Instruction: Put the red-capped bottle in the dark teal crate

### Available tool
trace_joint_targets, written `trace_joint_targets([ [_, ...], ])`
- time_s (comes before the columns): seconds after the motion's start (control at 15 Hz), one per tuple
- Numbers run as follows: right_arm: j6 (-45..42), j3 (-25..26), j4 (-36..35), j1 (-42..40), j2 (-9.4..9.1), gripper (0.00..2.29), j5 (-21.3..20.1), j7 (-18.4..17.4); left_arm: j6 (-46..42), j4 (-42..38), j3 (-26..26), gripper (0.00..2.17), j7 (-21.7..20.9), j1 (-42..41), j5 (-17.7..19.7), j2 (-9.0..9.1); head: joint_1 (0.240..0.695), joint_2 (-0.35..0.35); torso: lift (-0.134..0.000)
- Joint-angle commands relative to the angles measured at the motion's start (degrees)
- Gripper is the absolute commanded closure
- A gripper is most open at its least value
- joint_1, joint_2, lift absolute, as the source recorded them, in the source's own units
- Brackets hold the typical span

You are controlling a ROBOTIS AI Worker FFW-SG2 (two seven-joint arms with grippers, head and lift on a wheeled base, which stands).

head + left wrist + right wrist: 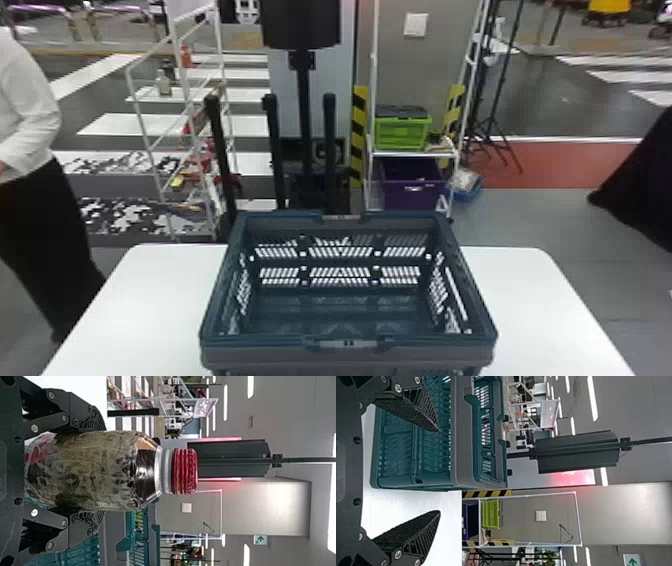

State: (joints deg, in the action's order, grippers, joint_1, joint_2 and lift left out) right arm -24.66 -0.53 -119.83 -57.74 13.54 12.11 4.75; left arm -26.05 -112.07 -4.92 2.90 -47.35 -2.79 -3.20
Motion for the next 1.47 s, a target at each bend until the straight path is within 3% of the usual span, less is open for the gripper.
trace_joint_targets([
  [0.0, -0.2, 0.0, -0.1, -0.1, 0.00, 0.15, 0.0, 0.0, 0.2, -0.3, 0.0, 1.71, 0.0, 0.0, 0.0, -0.05, 0.499, 0.000, 0.000],
  [0.53, 0.0, 0.0, 0.0, 0.2, 0.26, 0.15, 0.1, 0.0, 1.2, -1.1, 0.2, 1.71, 0.1, -0.1, 0.0, -0.23, 0.499, 0.000, 0.000],
  [0.8, 0.2, 0.3, 0.2, 0.3, 0.35, 0.15, 0.5, 0.0, 8.4, -8.9, 3.5, 1.71, 0.0, 0.3, 0.5, -0.76, 0.499, 0.000, 0.000],
  [1.07, 0.2, 0.5, 0.8, 0.7, -0.09, 0.15, 0.8, 0.0, 29.0, -20.6, 8.4, 1.71, -2.6, 7.0, 1.4, -2.34, 0.499, 0.000, 0.000],
  [1.4, -0.5, 0.7, -0.5, 0.5, -1.14, 0.15, 0.3, 0.0, 65.2, -26.7, 10.7, 1.71, -11.4, 28.0, 3.2, -4.98, 0.499, 0.000, 0.000],
])
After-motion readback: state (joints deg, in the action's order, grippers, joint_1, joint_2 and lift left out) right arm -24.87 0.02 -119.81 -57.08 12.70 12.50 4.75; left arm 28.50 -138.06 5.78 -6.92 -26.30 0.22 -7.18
